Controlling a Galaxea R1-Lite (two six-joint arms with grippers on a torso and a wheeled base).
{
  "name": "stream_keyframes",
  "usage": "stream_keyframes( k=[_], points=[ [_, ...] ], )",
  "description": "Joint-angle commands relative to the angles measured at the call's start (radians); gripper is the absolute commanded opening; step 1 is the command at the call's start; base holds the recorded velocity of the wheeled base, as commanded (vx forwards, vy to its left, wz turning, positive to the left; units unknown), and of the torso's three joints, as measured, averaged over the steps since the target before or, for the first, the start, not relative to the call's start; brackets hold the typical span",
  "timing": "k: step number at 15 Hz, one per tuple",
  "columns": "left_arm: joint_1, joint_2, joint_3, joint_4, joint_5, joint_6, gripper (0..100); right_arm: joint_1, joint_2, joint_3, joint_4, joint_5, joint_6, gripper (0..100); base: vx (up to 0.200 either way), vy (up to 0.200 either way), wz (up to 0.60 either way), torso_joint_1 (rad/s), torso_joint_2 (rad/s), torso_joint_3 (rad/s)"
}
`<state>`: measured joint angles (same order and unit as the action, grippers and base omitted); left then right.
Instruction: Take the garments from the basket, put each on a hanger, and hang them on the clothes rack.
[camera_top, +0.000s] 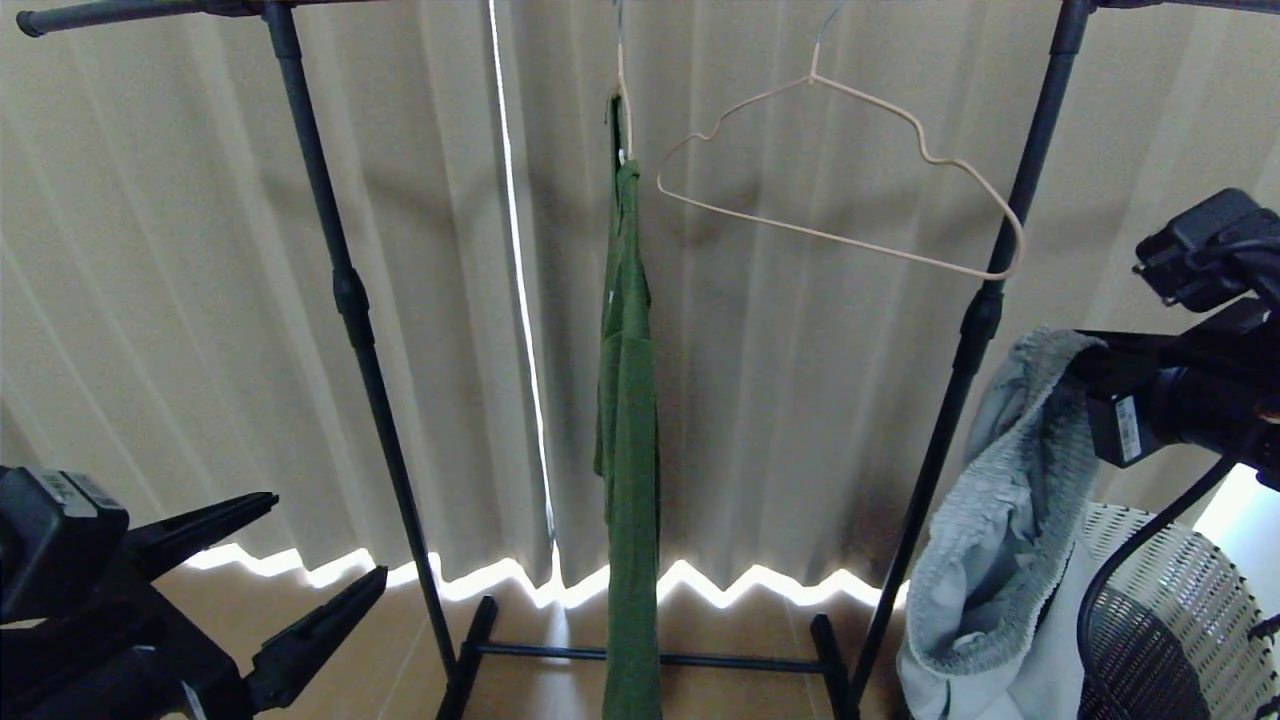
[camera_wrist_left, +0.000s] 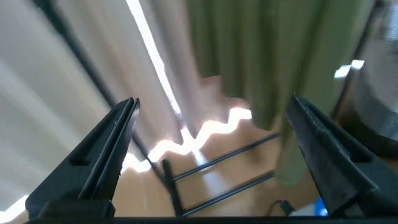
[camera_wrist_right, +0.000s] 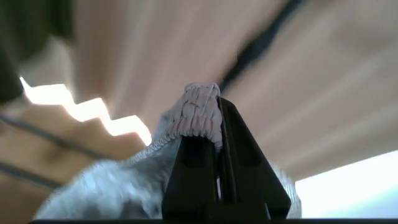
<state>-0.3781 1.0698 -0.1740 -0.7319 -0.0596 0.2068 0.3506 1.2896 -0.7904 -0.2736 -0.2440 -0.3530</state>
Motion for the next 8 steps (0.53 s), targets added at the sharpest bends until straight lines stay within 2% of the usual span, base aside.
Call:
stream_keyframes(
  k=[1, 2, 5, 7, 8],
  points=[
    [-0.125, 0.010, -0.030, 0.003, 0.000, -0.001, 100, 0.073, -0.042, -0.029, -0.006, 0.000, 0.000, 0, 0.000, 0.000, 0.00, 0.000, 0.00, 0.000],
    [-0.205, 0.033, -0.079, 0.006, 0.001, -0.003, 100, 0.119, -0.039, -0.046, -0.009, 0.000, 0.002, 0, 0.000, 0.000, 0.00, 0.000, 0.00, 0.000],
    [-0.332, 0.180, -0.182, 0.006, 0.006, -0.010, 100, 0.215, -0.021, -0.099, -0.013, 0.002, 0.006, 0, 0.000, 0.000, 0.00, 0.000, 0.00, 0.000],
    [-0.398, 0.266, -0.228, 0.003, 0.006, -0.063, 100, 0.263, -0.013, -0.118, -0.016, 0.002, 0.017, 0, 0.000, 0.000, 0.00, 0.000, 0.00, 0.000],
    [-0.463, 0.329, -0.283, 0.003, 0.014, -0.165, 100, 0.311, -0.001, -0.135, -0.019, 0.002, 0.043, 0, 0.000, 0.000, 0.00, 0.000, 0.00, 0.000]
  ],
)
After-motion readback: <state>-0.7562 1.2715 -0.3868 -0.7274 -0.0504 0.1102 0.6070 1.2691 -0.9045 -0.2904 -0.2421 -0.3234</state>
